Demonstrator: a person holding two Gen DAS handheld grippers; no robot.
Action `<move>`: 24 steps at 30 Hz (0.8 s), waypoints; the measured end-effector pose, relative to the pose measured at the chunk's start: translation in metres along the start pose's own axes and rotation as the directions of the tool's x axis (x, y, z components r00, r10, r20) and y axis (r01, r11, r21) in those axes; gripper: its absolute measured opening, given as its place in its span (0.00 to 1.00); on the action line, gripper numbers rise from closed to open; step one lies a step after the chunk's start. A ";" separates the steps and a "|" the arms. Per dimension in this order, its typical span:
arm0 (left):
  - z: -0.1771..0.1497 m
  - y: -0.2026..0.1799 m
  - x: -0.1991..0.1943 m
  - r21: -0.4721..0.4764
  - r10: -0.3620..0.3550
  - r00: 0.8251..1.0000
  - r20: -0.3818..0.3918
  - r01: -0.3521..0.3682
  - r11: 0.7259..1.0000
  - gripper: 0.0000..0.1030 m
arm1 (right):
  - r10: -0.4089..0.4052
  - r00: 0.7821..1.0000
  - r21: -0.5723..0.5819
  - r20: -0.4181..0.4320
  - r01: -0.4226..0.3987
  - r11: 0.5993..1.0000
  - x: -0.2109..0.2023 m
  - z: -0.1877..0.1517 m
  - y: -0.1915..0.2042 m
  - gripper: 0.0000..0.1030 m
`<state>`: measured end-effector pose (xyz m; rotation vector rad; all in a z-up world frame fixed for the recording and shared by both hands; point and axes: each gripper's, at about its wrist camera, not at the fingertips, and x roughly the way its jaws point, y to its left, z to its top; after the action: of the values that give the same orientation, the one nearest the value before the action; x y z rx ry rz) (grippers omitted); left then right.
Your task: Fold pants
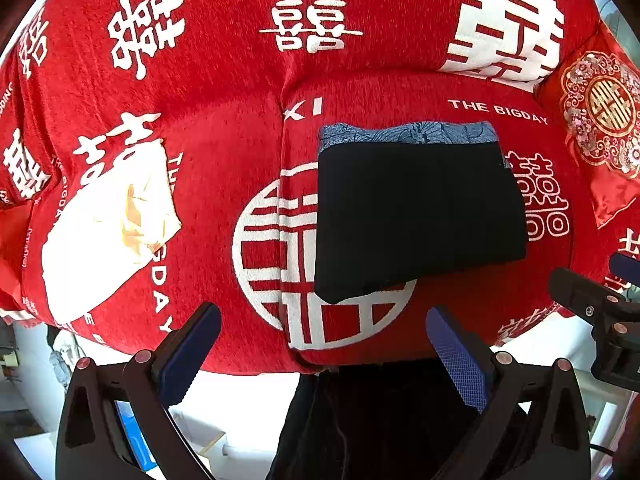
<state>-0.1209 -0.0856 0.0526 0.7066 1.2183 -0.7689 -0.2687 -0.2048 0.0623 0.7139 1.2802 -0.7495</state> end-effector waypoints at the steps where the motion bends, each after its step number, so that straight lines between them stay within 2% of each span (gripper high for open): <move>1: 0.000 0.000 -0.001 0.000 0.000 1.000 0.001 0.000 1.000 1.00 | -0.003 1.000 0.000 0.001 0.003 1.000 -0.001 0.000 0.000 1.00; 16: -0.001 -0.003 -0.008 0.005 -0.008 1.000 0.001 0.008 1.000 1.00 | -0.039 0.999 -0.001 0.021 0.040 0.999 -0.011 0.002 0.005 1.00; 24: 0.011 -0.009 -0.002 0.003 0.008 1.000 -0.006 -0.008 1.000 1.00 | -0.063 0.998 -0.024 0.018 0.063 0.998 -0.002 0.013 0.000 1.00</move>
<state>-0.1234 -0.0993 0.0565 0.7166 1.2191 -0.7630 -0.2616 -0.2145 0.0663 0.6490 1.2991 -0.7884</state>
